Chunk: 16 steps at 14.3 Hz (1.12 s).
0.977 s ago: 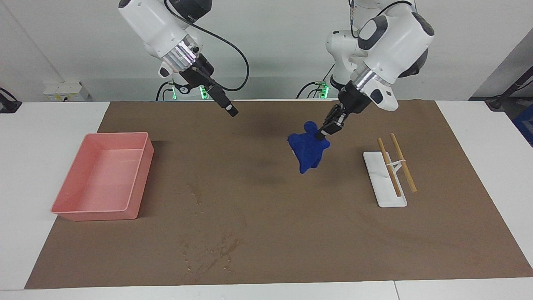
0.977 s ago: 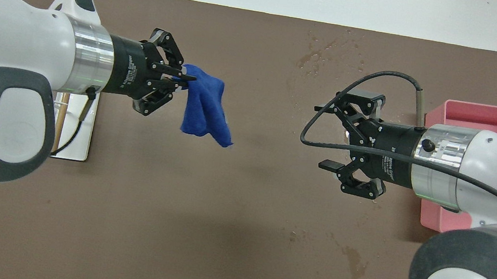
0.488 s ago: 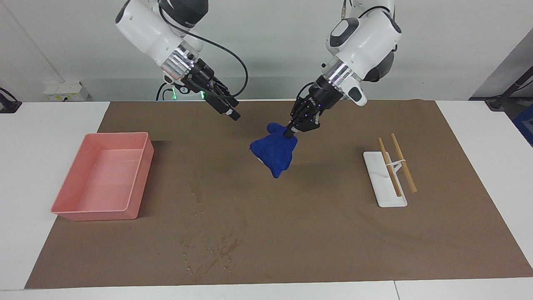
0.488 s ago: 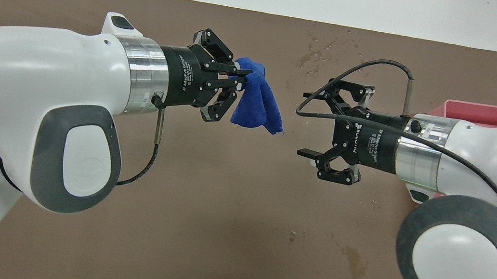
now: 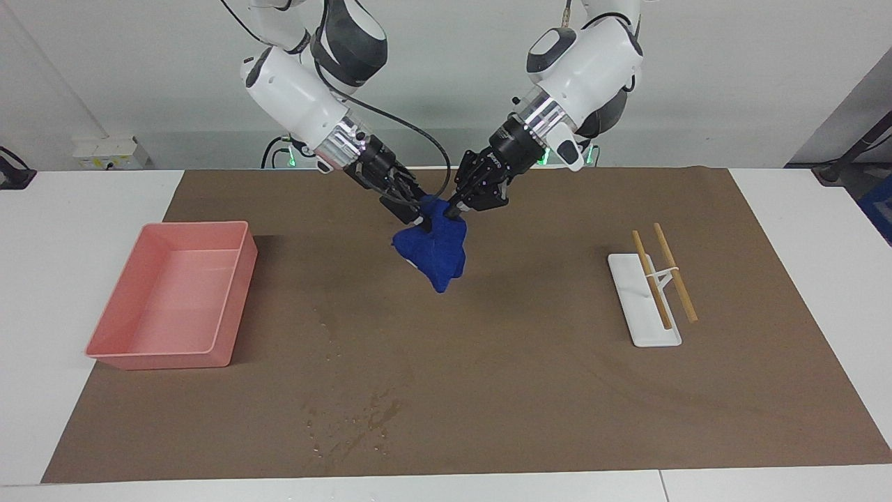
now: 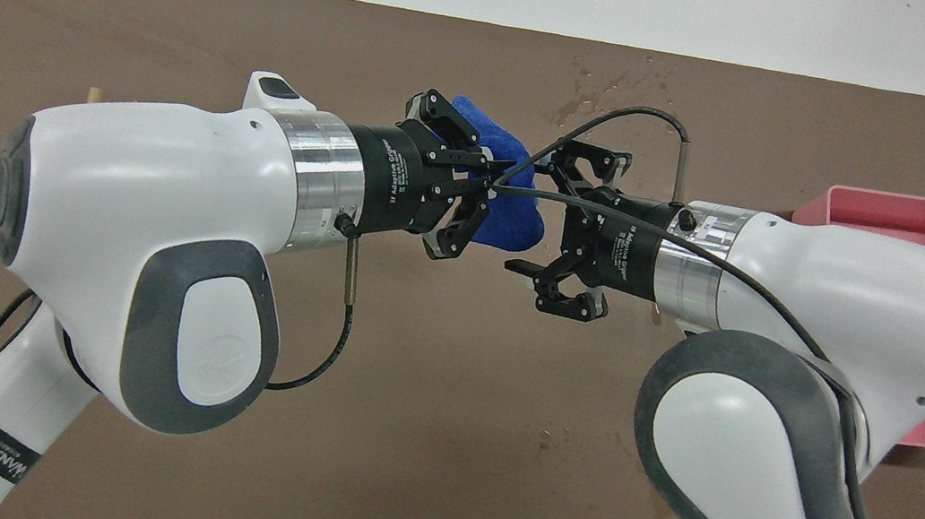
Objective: Wipe water with towel using both arms
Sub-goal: 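Grasp the towel with the right gripper from the left gripper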
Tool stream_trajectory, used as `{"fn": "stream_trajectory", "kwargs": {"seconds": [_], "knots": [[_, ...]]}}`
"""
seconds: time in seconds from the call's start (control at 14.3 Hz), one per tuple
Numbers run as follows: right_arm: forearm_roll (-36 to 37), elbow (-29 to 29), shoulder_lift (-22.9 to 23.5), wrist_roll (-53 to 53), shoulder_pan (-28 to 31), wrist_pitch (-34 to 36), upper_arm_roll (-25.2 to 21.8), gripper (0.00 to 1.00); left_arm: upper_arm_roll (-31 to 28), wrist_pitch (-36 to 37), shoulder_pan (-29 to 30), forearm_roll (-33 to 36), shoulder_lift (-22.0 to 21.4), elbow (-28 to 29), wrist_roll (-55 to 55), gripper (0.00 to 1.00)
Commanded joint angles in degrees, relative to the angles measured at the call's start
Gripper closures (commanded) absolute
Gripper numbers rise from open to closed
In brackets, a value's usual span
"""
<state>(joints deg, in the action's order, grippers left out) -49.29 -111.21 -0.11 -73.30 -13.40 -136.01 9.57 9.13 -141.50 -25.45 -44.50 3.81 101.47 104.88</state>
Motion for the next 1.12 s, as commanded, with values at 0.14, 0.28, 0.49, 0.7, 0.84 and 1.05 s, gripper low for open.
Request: {"fn": "stream_trajectory", "kwargs": {"seconds": [0.14,0.28,0.49,0.7,0.84,1.05], "knots": [[-1.34,0.30,-0.06,5.26,0.21,0.05,0.36,0.66,-0.78,-1.06,-3.37,-1.47,-2.32,3.47,0.68,1.00],[-1.34,0.29,-0.06,6.68,0.21,-0.04,0.36,1.00,-0.86,-1.24,-3.90,-1.38,-2.32,3.56,0.59,1.00],[-1.34,0.38,-0.06,6.86,0.21,0.31,0.36,1.00,-0.86,-1.15,-4.43,-1.38,-2.49,3.74,0.59,1.00],[-0.90,0.29,-0.15,8.26,0.21,0.75,0.27,1.00,-0.86,-1.15,-4.43,-1.30,-2.50,3.74,-0.02,1.00],[-0.81,0.29,-0.15,9.32,0.21,0.93,0.27,1.00,-0.95,-1.15,-4.43,-0.68,-2.41,3.39,-0.55,1.00],[-0.03,0.21,-0.41,12.29,0.21,3.29,0.18,1.00,-1.13,-0.98,-4.26,0.19,-2.41,3.03,-5.89,0.00]]}}
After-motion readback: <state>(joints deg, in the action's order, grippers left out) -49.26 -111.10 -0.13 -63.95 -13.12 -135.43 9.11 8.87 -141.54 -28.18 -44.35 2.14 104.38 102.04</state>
